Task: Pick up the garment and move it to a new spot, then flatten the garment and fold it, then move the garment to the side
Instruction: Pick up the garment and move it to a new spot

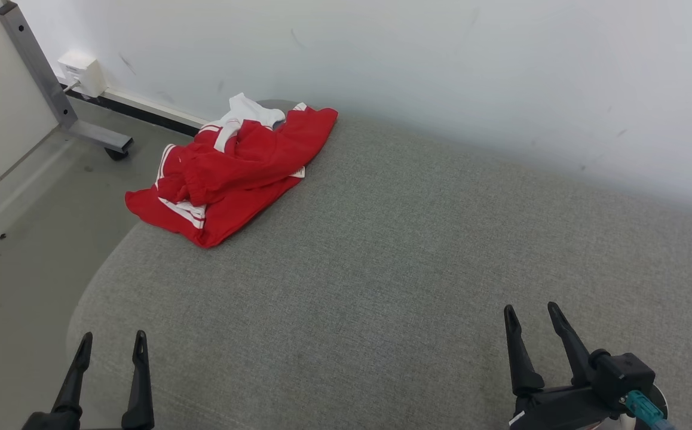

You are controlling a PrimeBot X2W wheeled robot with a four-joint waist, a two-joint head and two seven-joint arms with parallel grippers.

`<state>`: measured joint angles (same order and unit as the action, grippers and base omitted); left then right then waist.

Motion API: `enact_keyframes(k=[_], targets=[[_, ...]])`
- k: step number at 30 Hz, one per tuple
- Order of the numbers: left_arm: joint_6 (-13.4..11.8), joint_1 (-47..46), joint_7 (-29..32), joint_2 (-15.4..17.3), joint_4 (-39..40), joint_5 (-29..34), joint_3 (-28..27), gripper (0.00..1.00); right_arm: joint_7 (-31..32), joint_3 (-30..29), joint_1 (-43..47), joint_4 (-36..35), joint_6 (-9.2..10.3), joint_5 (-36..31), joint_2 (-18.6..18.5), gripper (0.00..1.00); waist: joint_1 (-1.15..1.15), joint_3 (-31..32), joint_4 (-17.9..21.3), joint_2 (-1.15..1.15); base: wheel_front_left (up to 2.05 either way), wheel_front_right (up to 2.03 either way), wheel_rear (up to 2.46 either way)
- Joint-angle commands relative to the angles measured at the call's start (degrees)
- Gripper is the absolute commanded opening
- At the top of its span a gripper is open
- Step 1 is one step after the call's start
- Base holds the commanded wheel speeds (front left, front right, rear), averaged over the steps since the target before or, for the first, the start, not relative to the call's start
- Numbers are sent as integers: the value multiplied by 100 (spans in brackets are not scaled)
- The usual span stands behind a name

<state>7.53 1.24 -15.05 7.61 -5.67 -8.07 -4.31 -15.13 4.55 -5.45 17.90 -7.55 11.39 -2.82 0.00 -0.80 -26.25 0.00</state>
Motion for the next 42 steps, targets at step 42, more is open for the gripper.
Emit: enact_keyframes(k=[42], targets=[[-11, -4561, 126, 1756, -2387, -1614, -272, 100, 447, -1184, -666, -1656, 12, -1102, -396, 100, 0, -2508, 1736, 0, 0, 0, 0]])
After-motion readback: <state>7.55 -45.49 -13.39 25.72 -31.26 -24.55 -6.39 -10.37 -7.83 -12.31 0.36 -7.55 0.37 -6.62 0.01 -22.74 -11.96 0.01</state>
